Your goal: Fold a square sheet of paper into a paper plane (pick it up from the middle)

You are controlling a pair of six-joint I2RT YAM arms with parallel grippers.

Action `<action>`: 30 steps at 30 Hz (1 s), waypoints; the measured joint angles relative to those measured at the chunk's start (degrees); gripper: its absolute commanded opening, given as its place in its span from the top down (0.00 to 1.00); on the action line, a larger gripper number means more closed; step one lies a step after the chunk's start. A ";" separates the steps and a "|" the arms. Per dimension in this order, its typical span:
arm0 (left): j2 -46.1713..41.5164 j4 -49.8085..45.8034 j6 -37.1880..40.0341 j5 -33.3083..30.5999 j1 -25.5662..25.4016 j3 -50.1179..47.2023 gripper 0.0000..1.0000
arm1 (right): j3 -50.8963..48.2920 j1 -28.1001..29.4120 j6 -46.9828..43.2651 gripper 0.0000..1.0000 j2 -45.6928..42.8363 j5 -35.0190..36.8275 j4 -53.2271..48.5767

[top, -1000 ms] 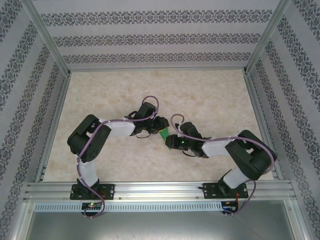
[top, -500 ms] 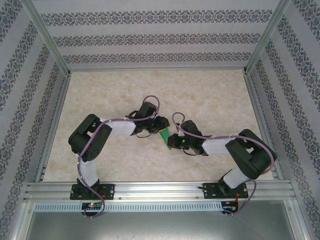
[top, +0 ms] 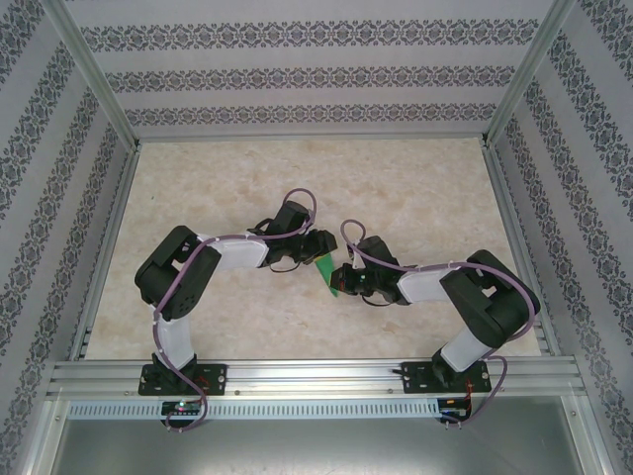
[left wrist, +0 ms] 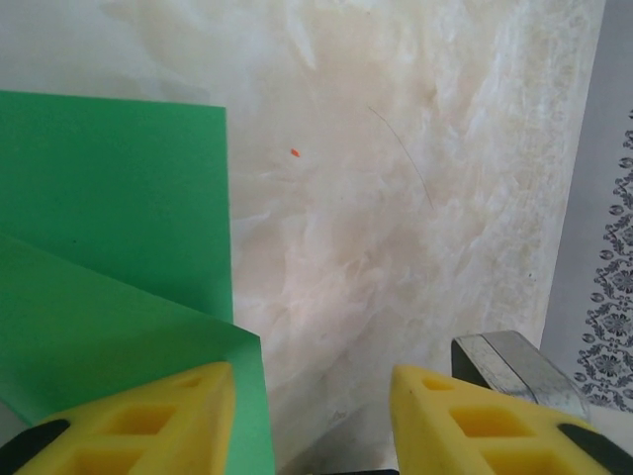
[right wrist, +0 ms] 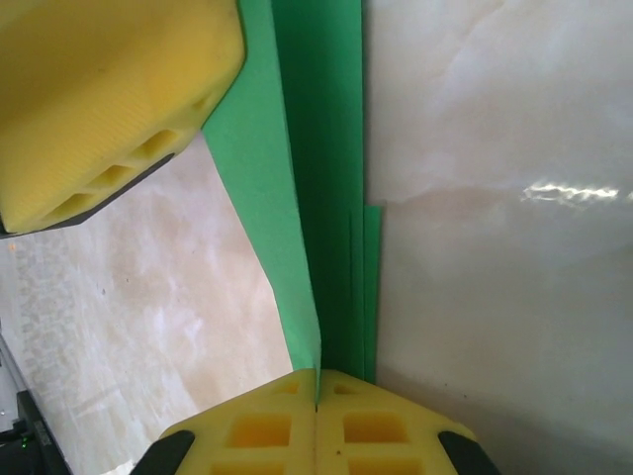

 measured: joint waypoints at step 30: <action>-3.72 9.46 0.55 1.38 -0.11 -6.23 0.48 | 2.62 -1.66 4.63 1.00 2.32 -3.82 -2.23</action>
